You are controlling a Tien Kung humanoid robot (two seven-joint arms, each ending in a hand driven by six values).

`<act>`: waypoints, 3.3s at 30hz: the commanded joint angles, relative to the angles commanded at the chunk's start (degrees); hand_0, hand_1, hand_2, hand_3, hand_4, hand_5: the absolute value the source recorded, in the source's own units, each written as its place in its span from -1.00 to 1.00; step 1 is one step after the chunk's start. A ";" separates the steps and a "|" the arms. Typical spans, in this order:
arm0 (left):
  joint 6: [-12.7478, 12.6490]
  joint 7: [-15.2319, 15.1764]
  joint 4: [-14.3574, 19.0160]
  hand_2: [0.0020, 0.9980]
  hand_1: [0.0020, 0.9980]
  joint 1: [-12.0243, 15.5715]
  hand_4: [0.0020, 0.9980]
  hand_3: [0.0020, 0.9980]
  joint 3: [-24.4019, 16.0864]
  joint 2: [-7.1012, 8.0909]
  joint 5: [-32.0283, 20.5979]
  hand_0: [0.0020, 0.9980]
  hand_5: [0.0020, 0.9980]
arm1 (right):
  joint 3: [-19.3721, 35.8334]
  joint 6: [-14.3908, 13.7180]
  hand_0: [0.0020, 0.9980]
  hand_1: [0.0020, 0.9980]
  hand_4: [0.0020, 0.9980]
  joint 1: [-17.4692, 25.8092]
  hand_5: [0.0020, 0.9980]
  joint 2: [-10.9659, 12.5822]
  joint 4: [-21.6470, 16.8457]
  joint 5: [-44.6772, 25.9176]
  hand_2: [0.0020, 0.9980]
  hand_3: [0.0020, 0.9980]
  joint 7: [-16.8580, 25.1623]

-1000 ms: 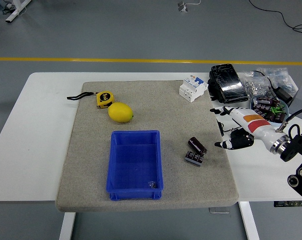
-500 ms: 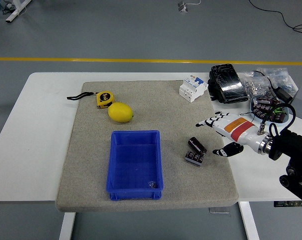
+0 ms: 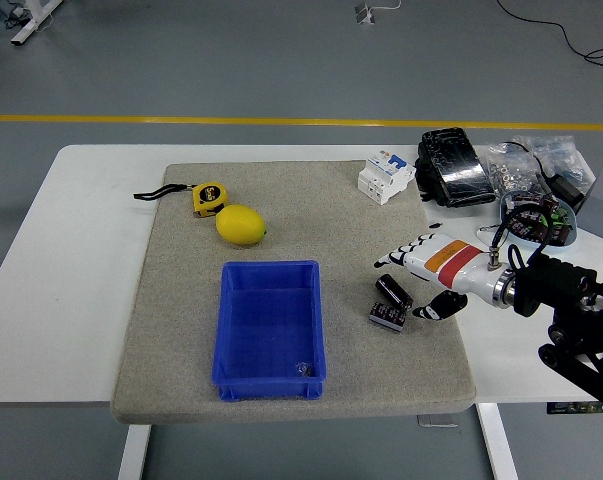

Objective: Pick up the battery,place it into the box

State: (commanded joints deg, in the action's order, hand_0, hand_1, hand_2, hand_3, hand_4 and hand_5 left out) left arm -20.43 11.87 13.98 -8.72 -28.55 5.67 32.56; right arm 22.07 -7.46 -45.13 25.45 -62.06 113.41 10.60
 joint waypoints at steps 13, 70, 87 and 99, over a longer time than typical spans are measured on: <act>-0.03 0.02 -0.02 0.18 0.10 -0.16 0.27 0.14 -0.13 0.05 0.26 0.15 0.15 | -3.78 -0.14 0.54 0.49 0.82 -2.74 -0.71 -2.50 4.40 -0.31 0.62 0.74 0.56; -0.30 0.12 -0.08 0.18 0.08 -0.58 0.27 0.14 -0.59 -0.04 0.93 0.14 0.14 | -7.44 -2.85 0.28 0.21 0.60 -4.02 -0.68 -4.99 11.24 -3.54 0.38 0.28 2.16; -0.24 0.20 -0.12 0.18 0.08 -0.27 0.27 0.15 -0.69 0.07 1.08 0.14 0.14 | -6.06 -2.94 0.09 0.12 0.51 -3.60 -0.71 -4.50 10.42 -3.79 0.30 0.24 2.16; -0.26 0.38 -0.17 0.18 0.08 0.42 0.27 0.15 -1.11 0.13 1.56 0.13 0.14 | -1.66 -2.59 0.07 0.13 0.50 -3.34 -0.71 -4.01 4.22 -2.11 0.30 0.24 1.34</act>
State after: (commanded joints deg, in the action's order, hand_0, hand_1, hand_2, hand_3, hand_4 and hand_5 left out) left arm -20.69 12.25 13.81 -8.30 -29.66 5.80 34.12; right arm 20.41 -10.05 -48.47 21.43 -57.85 111.30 11.93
